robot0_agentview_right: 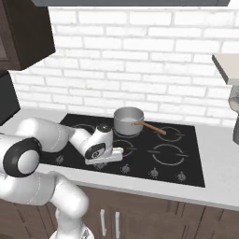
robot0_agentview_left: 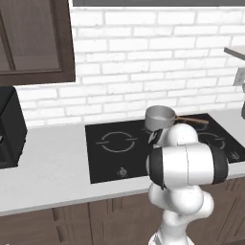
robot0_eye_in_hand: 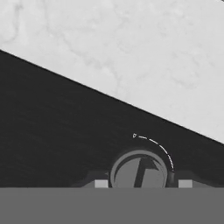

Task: Turn off the front center burner of the stove.

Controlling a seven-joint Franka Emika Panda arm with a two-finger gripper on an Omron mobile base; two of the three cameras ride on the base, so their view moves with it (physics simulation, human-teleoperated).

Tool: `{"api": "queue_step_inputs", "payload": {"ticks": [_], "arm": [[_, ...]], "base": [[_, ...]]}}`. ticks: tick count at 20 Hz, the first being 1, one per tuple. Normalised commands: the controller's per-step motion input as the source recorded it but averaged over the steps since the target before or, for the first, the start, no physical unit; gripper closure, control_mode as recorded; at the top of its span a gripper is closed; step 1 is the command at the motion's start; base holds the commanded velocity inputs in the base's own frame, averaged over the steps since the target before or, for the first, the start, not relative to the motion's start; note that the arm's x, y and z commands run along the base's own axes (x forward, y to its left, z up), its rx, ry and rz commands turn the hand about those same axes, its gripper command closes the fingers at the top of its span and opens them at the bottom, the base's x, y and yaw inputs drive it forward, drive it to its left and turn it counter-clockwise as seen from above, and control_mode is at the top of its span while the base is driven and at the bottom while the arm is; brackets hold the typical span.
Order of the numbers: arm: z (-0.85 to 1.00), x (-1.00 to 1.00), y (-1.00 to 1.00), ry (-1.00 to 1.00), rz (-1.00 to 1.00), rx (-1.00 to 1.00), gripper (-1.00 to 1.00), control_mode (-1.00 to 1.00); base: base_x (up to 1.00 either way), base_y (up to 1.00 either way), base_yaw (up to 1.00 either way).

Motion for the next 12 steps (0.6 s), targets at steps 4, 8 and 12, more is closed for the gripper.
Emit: {"api": "queue_step_inputs", "payload": {"ticks": [4, 8, 12], "arm": [[0.00, -0.01, -0.01, -0.01, 0.00, 0.04, 1.00, -1.00], [0.00, 0.00, 0.00, -0.01, -0.02, 0.00, 1.00, -1.00], [-0.57, 0.00, -0.05, 0.06, -0.72, -0.01, 1.00, -1.00]], "base": [[0.00, 0.00, 0.00], [0.00, 0.00, 0.00], [0.00, 0.00, 0.00]]}}
